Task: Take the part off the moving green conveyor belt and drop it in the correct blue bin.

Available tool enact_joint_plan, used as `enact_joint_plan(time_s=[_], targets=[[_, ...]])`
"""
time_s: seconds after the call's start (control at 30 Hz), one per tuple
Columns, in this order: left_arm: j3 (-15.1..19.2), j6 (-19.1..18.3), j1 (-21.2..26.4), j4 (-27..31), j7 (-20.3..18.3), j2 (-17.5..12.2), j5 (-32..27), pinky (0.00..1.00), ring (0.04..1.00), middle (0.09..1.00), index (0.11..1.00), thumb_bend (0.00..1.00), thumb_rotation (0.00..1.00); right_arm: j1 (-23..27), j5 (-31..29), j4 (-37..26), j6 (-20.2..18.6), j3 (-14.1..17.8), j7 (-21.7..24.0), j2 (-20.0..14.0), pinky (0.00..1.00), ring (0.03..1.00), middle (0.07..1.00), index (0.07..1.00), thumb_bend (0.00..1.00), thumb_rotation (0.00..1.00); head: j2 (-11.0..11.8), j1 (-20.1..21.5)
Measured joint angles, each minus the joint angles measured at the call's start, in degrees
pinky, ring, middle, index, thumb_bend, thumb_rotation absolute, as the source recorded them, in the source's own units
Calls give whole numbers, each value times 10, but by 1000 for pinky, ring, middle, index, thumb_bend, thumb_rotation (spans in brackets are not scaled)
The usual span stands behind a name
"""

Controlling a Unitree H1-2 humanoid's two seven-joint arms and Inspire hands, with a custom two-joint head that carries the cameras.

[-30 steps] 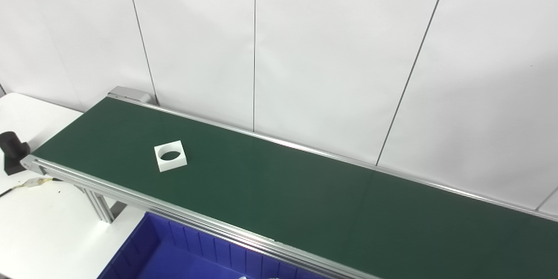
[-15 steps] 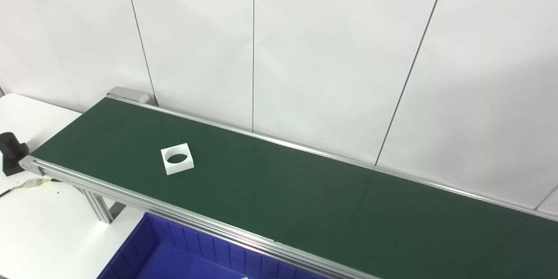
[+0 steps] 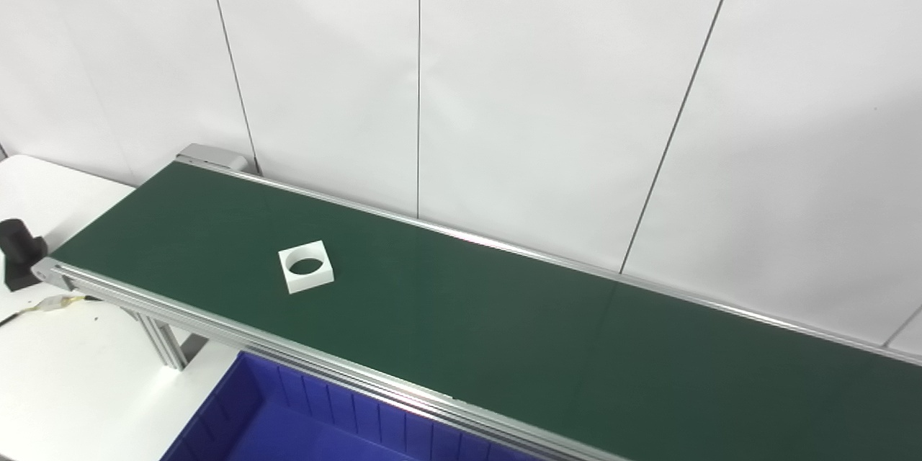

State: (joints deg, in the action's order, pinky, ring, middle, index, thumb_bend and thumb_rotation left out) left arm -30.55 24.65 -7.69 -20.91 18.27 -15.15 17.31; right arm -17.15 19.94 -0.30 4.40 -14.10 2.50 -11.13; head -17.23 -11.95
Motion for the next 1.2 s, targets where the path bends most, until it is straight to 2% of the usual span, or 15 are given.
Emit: enact_joint_plan(time_s=[0.17,0.67,0.97,1.03,1.13,1.2], targets=[[-6,0,8,-1,11,0,0,645,723,761,694,898,171,0,0,-1,0,1,-1,0,784,875,885,822,809,8,-2,1],[-12,0,9,-2,13,0,-2,651,723,757,691,900,160,0,2,-8,0,1,1,-8,767,881,898,810,809,4,-10,-2],[-18,0,9,1,19,0,-2,637,722,761,688,899,139,0,2,-13,0,2,1,-8,747,865,891,815,813,11,-25,-4],[-20,0,9,4,21,-1,-4,618,712,756,678,903,101,0,2,-13,0,2,1,-8,735,861,887,812,819,6,-39,-3],[-32,0,7,23,43,-5,-15,588,698,752,676,900,78,-1,1,-14,0,3,0,-7,737,866,895,821,814,13,-46,-2],[-35,1,6,35,55,-6,-18,586,699,754,685,896,76,-1,1,-22,0,3,1,-7,738,864,893,826,815,5,-77,0]])
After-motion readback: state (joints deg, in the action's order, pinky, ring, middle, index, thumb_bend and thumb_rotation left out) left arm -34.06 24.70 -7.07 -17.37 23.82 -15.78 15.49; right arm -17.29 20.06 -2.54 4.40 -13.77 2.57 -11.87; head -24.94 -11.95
